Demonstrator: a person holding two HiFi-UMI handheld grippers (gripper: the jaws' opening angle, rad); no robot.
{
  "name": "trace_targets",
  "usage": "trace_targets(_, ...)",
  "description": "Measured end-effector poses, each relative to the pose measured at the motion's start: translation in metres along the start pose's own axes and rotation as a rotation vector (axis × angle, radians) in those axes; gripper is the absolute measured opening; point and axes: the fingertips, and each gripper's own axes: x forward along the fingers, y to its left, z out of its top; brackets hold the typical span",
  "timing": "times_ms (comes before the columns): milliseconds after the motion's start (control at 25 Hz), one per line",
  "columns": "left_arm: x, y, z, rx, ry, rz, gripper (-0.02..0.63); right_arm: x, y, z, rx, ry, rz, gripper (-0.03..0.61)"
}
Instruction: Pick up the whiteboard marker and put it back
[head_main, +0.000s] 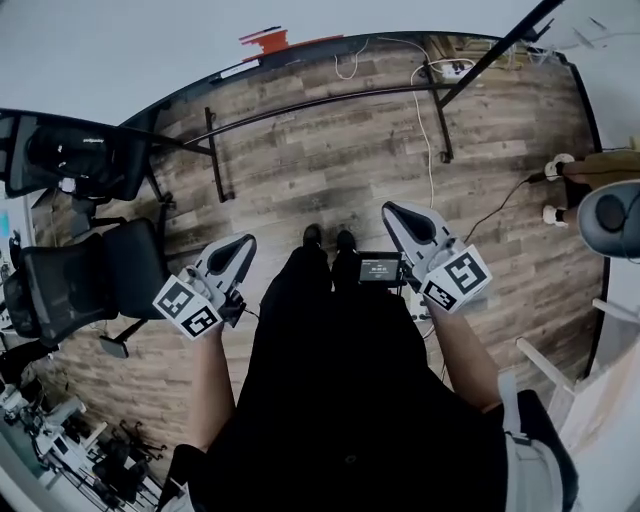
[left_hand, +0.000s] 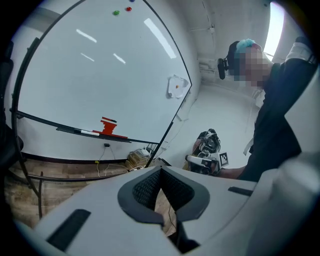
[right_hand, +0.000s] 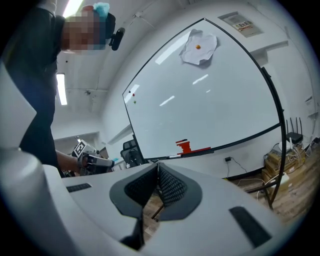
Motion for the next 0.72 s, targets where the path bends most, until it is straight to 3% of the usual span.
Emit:
trace_targets(280,0.041,0.006,0.022,0.048,0.024,-0.084,0.008,0.005,-0.022,-0.003,0.041,-0.009,-0.047,0.020)
trace_targets(720,0.063,0.071,0.067,0.042,-0.037,-0.156,0.007,0.082,-0.029,0.035,-0.044,0.040,-0.049,0.020)
